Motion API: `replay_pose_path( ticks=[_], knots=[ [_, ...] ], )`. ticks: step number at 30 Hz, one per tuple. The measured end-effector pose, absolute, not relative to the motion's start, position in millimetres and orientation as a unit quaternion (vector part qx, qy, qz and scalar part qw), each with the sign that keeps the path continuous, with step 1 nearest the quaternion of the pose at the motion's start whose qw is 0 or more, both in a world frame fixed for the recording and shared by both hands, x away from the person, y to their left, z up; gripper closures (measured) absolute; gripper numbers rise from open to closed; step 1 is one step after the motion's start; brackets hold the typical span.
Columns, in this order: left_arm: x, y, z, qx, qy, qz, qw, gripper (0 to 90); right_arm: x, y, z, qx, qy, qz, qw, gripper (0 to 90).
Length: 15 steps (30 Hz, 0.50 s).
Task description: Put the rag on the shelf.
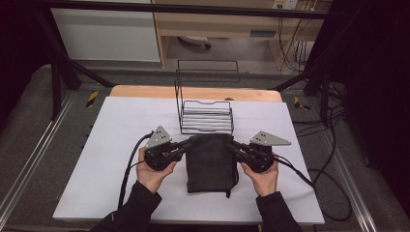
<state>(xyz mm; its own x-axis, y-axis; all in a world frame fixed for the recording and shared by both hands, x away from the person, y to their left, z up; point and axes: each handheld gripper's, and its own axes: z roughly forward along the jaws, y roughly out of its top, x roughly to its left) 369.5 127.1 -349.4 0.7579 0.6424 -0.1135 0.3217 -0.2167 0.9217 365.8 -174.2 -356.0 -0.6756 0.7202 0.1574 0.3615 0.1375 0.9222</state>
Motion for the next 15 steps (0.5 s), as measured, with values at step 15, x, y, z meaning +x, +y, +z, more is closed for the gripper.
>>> replay_pose_path(
  ticks=[15],
  knots=[
    [365.7, 127.1, -328.0, 0.745, 0.305, 0.170, 0.568, 81.9, 356.8, -176.7, -333.7, 0.350, 0.720, 0.566, 0.197, 78.4]
  ],
)
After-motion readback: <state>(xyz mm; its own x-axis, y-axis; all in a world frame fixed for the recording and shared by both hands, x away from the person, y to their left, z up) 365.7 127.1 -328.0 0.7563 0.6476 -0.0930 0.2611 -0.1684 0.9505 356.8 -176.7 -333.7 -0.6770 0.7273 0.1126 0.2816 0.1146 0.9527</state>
